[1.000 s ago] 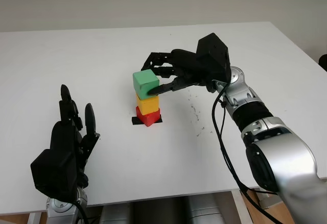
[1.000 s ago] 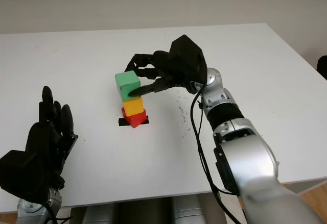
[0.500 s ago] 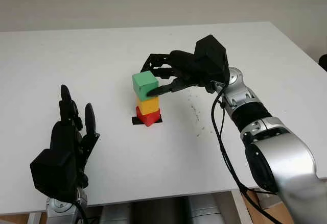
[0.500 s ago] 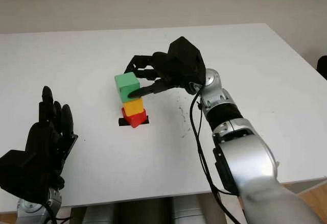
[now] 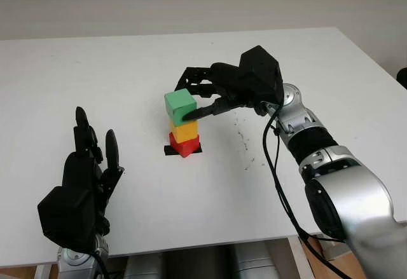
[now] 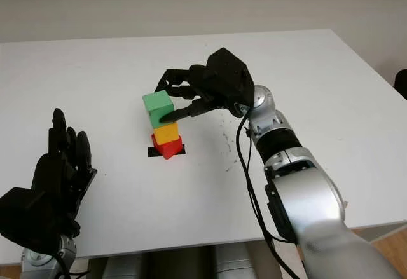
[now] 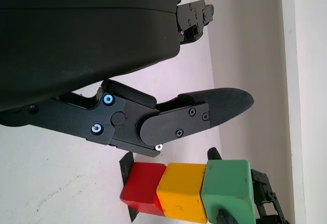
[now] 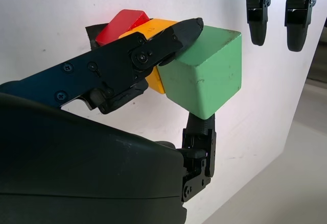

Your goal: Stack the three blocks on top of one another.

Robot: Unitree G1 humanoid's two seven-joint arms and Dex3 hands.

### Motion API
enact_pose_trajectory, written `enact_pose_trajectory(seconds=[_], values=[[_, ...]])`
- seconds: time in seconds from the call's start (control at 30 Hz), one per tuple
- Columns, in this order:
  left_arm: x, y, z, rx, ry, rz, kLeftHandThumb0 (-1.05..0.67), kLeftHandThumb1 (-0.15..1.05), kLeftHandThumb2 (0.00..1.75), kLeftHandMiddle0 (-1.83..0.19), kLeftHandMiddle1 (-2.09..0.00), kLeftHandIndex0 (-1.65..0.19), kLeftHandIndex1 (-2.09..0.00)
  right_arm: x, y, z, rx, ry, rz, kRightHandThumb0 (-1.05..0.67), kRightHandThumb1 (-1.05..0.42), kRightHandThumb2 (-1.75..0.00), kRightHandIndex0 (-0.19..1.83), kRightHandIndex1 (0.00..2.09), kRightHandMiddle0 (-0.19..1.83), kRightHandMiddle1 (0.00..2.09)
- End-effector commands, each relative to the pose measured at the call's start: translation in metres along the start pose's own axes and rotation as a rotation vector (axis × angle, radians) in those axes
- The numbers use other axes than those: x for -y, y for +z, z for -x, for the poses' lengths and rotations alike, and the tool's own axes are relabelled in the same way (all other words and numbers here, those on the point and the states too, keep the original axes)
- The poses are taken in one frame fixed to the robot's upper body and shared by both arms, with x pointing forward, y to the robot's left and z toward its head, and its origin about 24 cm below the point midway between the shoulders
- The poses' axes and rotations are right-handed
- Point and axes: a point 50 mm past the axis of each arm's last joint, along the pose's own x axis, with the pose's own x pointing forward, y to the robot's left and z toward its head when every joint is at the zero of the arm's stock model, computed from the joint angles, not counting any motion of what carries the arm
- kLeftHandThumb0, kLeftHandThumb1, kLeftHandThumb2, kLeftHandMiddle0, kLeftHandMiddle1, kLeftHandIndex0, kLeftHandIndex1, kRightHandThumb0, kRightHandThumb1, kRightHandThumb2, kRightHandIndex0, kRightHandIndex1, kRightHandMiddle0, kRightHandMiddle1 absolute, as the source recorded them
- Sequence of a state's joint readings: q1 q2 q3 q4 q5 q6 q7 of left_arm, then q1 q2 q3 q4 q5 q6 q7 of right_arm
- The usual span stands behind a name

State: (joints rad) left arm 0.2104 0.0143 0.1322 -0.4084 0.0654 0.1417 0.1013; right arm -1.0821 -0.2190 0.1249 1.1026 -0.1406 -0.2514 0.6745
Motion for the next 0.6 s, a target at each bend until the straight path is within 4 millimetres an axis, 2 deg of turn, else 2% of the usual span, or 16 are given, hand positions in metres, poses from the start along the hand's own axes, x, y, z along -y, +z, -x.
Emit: enact_pose_trajectory(seconds=[0.0, 0.1, 0.2, 0.47, 0.53, 0.57], values=[[-0.0006, 0.0047, 0.0004, 0.025, 0.0, 0.003, -0.7, 1.05, 0.63, 0.17, -0.05, 0.18, -0.05, 0.0058, 0.0071, 0.0002, 0.006, -0.002, 0.003, -0.52, -0.92, -0.05, 0.21, 0.03, 0.28, 1.36], [-0.001, 0.0045, 0.0002, 0.023, 0.002, -0.004, -0.71, 1.05, 0.63, 0.17, -0.05, 0.18, -0.05, 0.0071, 0.0068, 0.0009, -0.01, 0.004, -0.007, -0.54, -0.91, -0.05, 0.16, 0.01, 0.2, 1.22], [-0.0013, 0.0045, 0.0, 0.021, 0.003, -0.004, -0.71, 1.05, 0.63, 0.17, -0.06, 0.17, -0.06, 0.0082, 0.0064, 0.0018, -0.022, 0.012, -0.021, -0.58, -0.89, -0.05, 0.08, 0.02, 0.14, 0.91], [-0.0022, 0.005, -0.0008, 0.024, -0.002, -0.008, -0.71, 1.05, 0.63, 0.17, -0.05, 0.17, -0.06, 0.0101, 0.0054, 0.005, -0.029, 0.029, -0.028, -0.67, -0.87, -0.05, -0.11, 0.02, 0.04, 0.36], [-0.0025, 0.0052, -0.001, 0.027, 0.0, -0.012, -0.72, 1.05, 0.63, 0.17, -0.06, 0.17, -0.06, 0.0107, 0.007, 0.0072, -0.004, 0.048, -0.034, -0.67, -0.87, -0.05, -0.17, 0.01, -0.06, 0.25], [-0.0026, 0.0053, -0.001, 0.029, 0.0, -0.013, -0.71, 1.05, 0.63, 0.16, -0.06, 0.17, -0.06, 0.0109, 0.0081, 0.0082, 0.008, 0.056, -0.029, -0.69, -0.88, -0.06, -0.18, 0.0, -0.14, 0.1]])
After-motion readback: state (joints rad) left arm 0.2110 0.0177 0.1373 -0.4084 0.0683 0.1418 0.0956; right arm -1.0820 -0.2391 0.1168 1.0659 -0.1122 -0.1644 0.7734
